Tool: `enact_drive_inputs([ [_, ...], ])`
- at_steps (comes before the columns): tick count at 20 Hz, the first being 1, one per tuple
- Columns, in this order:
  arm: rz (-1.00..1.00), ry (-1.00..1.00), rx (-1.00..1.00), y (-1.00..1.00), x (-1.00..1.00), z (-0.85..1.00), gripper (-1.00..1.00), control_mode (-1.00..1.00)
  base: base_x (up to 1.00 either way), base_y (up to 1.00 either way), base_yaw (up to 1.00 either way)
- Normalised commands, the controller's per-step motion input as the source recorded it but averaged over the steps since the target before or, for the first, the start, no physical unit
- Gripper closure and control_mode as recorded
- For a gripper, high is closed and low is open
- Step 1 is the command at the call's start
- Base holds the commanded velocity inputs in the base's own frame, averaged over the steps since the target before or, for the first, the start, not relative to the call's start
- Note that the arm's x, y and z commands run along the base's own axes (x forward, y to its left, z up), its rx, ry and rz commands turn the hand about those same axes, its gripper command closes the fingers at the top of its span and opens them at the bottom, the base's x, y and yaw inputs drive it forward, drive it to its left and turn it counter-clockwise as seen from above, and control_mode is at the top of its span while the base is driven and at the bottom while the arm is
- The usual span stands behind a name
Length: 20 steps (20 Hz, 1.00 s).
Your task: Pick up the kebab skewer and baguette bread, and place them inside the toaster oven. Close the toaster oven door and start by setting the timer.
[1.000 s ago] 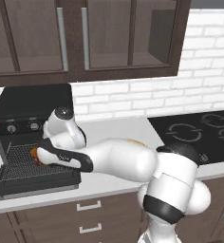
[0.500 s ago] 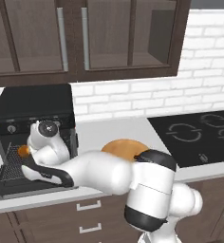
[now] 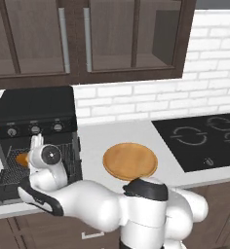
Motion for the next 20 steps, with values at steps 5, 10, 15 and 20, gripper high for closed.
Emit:
enact_drive_inputs([
  [5, 0.0, 0.12, 0.0, 0.41, -0.02, 0.11, 1.0, -1.0, 0.0, 0.0, 0.0],
  [10, -0.02, 0.2, -0.03, 0.31, 0.14, -0.04, 1.0, -1.0, 0.0, 0.0, 0.0],
  [15, -0.08, 0.15, -0.09, 0.01, 0.09, -0.42, 1.0, -1.0, 0.0, 0.0, 0.0],
  [20, -0.06, 0.01, -0.04, 0.0, -0.08, -0.35, -1.0, -1.0, 0.0, 0.0, 0.0],
])
